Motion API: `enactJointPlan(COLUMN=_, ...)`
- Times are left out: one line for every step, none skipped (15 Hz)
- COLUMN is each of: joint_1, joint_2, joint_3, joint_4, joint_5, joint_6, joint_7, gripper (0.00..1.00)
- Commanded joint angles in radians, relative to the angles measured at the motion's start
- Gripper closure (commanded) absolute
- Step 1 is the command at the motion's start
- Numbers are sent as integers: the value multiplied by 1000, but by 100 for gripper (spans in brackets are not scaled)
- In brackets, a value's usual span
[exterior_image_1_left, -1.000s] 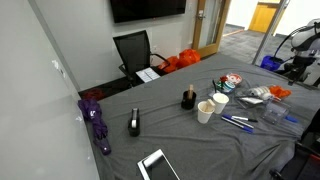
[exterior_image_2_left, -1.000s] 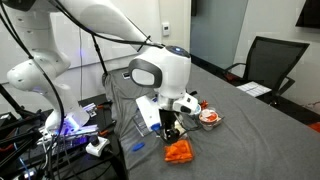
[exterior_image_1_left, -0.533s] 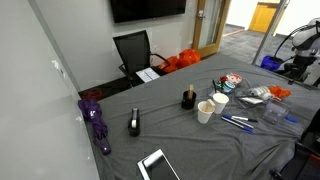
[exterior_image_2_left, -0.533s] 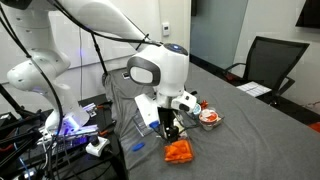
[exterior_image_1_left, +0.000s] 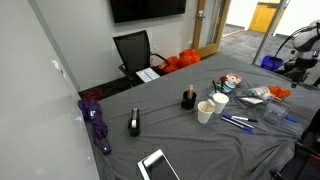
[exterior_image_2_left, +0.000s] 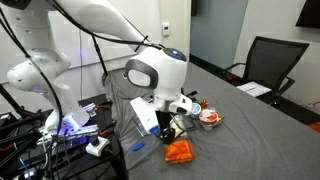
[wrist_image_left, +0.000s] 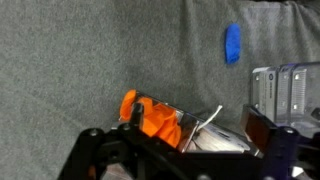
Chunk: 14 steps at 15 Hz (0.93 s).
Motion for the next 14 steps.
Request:
enactJointPlan(joint_1=-24, joint_2=-38, joint_3=0, joint_4=-59, joint_5=22, joint_6=-38, joint_7=-163, gripper=0)
enactJointPlan(joint_1=-28, joint_2=-39, joint_3=-2, joint_4=-71, joint_5=27, joint_6=-37, joint_7=-197, gripper=0)
enactJointPlan(joint_1=-31, joint_2=-42, joint_3=-3, joint_4=-82, joint_5=32, joint_6=-35, joint_7=-226, gripper=0)
enactJointPlan(joint_1=-32, joint_2=-51, joint_3=-6, joint_4=-100, joint_5=32, joint_6=-23, joint_7=-250, gripper=0)
enactJointPlan(joint_1=-29, joint_2=-55, joint_3=-10, joint_4=-113, joint_5=25, joint_6=-12, joint_7=-264, gripper=0)
enactJointPlan(joint_1=-26, joint_2=-63, joint_3=-11, joint_4=-137, joint_5=25, joint_6=8, joint_7=-280, gripper=0)
enactJointPlan(joint_1=-21, joint_2=-68, joint_3=-12, joint_4=-150, joint_5=27, joint_6=16, joint_7=-288, gripper=0)
enactJointPlan(joint_1=-14, joint_2=-78, joint_3=-11, joint_4=-168, joint_5=27, joint_6=23, joint_7=-290, gripper=0)
enactJointPlan(joint_1=-5, joint_2=-91, joint_3=-12, joint_4=-186, joint_5=26, joint_6=27, joint_7=-285, gripper=0)
enactJointPlan(joint_1=4, joint_2=-105, joint_3=-11, joint_4=-205, joint_5=29, joint_6=31, joint_7=-276, gripper=0)
enactJointPlan(joint_1=13, joint_2=-118, joint_3=-10, joint_4=-220, joint_5=35, joint_6=34, joint_7=-271, gripper=0)
enactJointPlan(joint_1=23, joint_2=-130, joint_3=-10, joint_4=-236, joint_5=41, joint_6=38, joint_7=-268, gripper=0)
enactJointPlan(joint_1=33, joint_2=-139, joint_3=-8, joint_4=-248, joint_5=54, joint_6=47, joint_7=-267, gripper=0)
enactJointPlan(joint_1=45, joint_2=-144, joint_3=-9, joint_4=-259, joint_5=63, joint_6=56, joint_7=-262, gripper=0)
